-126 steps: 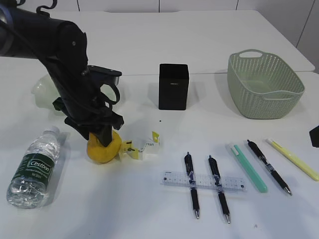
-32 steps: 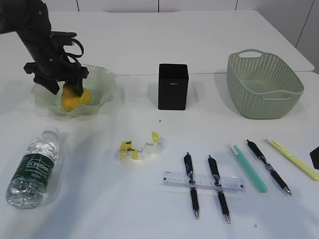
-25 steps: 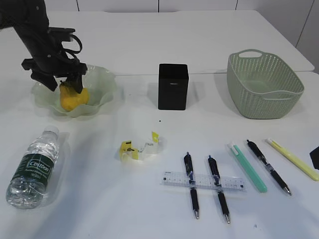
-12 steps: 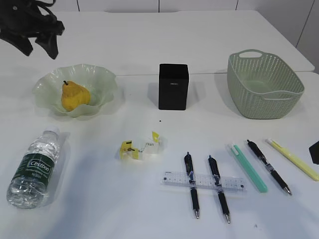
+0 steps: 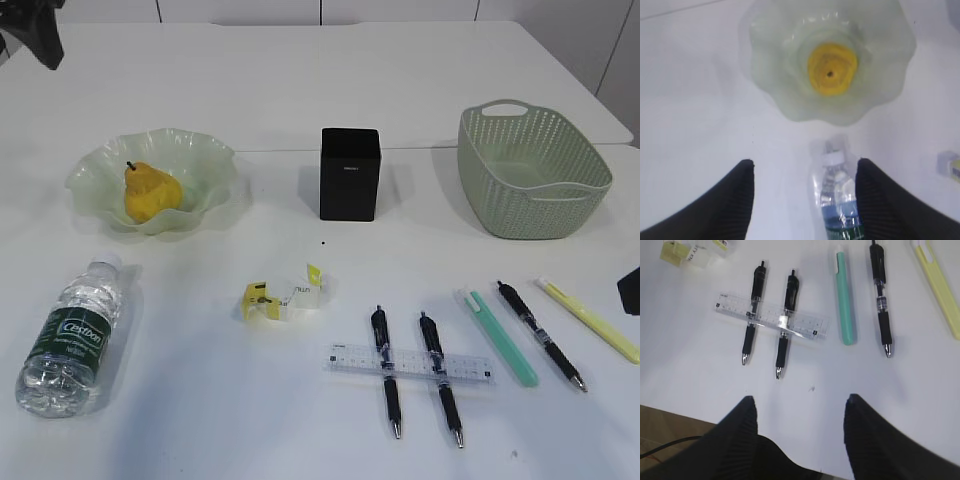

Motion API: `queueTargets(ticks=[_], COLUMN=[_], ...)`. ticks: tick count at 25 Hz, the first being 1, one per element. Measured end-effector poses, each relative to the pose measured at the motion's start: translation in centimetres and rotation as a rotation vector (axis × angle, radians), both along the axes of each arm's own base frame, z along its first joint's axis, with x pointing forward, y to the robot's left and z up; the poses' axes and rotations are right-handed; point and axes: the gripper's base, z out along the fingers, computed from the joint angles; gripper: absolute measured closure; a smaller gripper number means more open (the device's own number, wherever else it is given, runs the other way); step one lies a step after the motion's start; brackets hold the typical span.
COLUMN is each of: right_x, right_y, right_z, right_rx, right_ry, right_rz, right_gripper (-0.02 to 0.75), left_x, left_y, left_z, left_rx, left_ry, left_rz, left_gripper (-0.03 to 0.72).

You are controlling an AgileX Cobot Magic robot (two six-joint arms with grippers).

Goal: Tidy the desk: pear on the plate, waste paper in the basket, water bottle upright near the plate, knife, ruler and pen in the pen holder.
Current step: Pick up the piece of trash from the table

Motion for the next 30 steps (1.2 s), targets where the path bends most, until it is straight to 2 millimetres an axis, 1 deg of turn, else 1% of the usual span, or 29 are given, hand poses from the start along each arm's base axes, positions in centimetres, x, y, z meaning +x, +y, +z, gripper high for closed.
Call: queueTargets(ticks=[5, 7, 11, 15, 18, 21, 26, 30], right_x=[0.5, 1.1, 2.8, 4.8, 6.7, 8.9, 12.6, 15.3], right_y=[0.2, 0.6, 2.6, 4.7, 6.4, 8.1, 11.8, 15.2], right_z=[1.9, 2.3, 2.8, 3.3, 3.3, 3.2, 1.9, 0.1], right_rx=[-0.004, -0.042, -0.110, -0.137, -0.165, -0.210, -0.290, -0.331], right_ry=[-0.037, -0.031, -0.012, -0.011, 0.003, 0.018, 0.016, 0.008], right_rz=[0.021, 0.067, 0.190, 0.267, 0.320, 0.375, 0.500, 0.621], right_gripper=[0.325, 0.325, 0.325, 0.325, 0.325, 0.325, 0.325, 0.325], left_x=[-3.4, -5.5, -9.5, -12.4, -14.0, -14.9, -15.9, -16.3], left_y=[0.7, 1.2, 1.8, 2.0, 1.7, 1.5, 1.5, 1.5], left_z=[-2.6, -3.0, -3.0, -4.3, -5.5, -6.8, -9.3, -10.6], left_rx=[0.048, 0.065, 0.066, 0.031, -0.028, -0.073, -0.084, -0.084], left_ry=[0.125, 0.151, 0.124, 0.125, 0.152, 0.181, 0.240, 0.254], left_rz=[-0.011, -0.012, -0.019, -0.025, -0.022, -0.017, -0.009, -0.005], left_gripper=[0.241, 0.241, 0.241, 0.241, 0.241, 0.241, 0.241, 0.241])
